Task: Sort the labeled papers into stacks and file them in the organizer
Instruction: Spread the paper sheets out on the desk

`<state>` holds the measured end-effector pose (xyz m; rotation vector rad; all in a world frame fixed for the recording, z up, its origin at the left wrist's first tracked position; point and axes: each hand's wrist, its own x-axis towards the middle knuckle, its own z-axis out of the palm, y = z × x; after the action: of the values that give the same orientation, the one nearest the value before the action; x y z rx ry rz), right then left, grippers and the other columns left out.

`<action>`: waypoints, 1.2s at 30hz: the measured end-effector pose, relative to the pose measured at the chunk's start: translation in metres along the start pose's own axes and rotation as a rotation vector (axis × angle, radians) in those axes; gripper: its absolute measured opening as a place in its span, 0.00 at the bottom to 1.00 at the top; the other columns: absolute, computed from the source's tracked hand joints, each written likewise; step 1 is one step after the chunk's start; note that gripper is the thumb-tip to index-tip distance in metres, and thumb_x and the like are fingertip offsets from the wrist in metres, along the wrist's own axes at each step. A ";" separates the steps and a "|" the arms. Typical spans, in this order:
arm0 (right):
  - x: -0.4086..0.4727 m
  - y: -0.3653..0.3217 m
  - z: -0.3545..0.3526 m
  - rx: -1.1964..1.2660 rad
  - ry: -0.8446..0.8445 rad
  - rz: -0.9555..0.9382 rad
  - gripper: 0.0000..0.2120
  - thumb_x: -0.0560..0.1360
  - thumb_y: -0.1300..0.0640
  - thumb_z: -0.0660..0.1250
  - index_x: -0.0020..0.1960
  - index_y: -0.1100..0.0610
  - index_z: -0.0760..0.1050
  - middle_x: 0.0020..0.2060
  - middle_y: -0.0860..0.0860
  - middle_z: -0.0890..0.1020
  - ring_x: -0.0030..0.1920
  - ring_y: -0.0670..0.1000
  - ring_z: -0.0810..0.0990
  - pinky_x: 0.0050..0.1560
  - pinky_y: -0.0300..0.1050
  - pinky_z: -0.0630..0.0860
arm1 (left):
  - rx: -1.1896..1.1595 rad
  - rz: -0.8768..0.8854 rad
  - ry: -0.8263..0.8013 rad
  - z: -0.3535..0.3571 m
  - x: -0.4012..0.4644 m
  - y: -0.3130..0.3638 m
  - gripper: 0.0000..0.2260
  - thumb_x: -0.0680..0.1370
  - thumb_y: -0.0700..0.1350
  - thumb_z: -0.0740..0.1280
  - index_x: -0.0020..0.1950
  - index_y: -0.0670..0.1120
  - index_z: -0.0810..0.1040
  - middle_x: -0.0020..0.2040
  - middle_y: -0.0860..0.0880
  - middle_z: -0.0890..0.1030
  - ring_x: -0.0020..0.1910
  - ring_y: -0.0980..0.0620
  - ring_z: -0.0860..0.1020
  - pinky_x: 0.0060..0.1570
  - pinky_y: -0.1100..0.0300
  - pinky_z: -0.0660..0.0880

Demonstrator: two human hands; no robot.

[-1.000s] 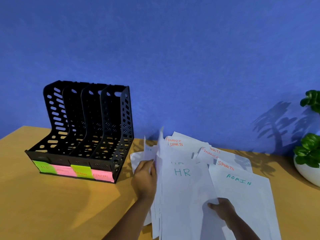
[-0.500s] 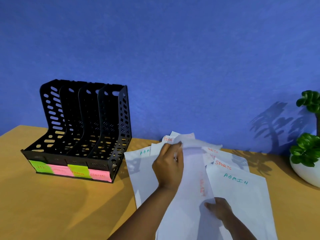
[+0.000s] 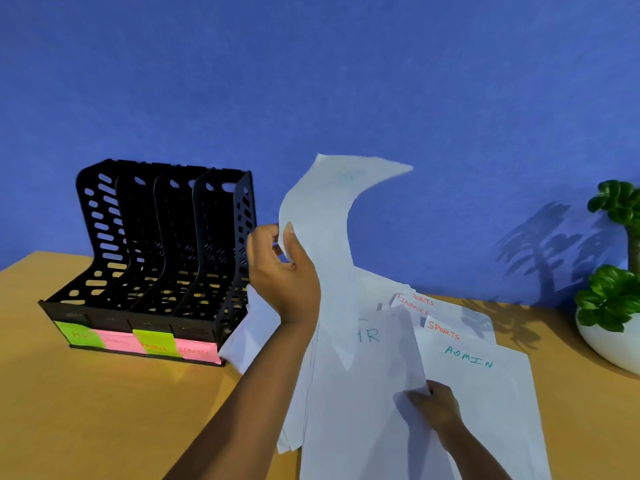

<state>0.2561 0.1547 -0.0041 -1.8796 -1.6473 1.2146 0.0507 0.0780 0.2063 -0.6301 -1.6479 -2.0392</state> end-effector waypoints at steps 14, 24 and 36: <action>-0.021 -0.030 -0.017 0.278 0.069 -0.135 0.15 0.75 0.59 0.65 0.43 0.74 0.76 0.44 0.70 0.80 0.46 0.66 0.79 0.55 0.61 0.75 | 0.292 -0.790 -0.684 -0.024 -0.058 -0.134 0.19 0.79 0.47 0.63 0.29 0.44 0.67 0.29 0.43 0.72 0.32 0.46 0.72 0.32 0.59 0.66; -0.030 -0.054 -0.009 0.310 -0.097 -0.268 0.04 0.75 0.51 0.66 0.45 0.50 0.77 0.45 0.49 0.80 0.45 0.51 0.77 0.46 0.42 0.72 | 0.097 -1.033 -0.881 -0.041 -0.072 -0.131 0.21 0.73 0.33 0.69 0.64 0.36 0.71 0.63 0.37 0.76 0.62 0.37 0.74 0.59 0.49 0.72; -0.046 -0.081 0.002 0.552 0.325 -0.481 0.16 0.74 0.58 0.69 0.60 0.61 0.73 0.52 0.53 0.79 0.51 0.52 0.77 0.52 0.48 0.75 | -0.283 -0.676 -0.690 -0.024 -0.047 -0.082 0.12 0.71 0.34 0.71 0.46 0.51 0.77 0.41 0.57 0.82 0.37 0.64 0.82 0.37 0.73 0.78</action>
<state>0.2063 0.1315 0.0713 -1.1791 -1.3049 0.9637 0.0375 0.0731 0.1100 -1.0777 -2.1859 -2.7786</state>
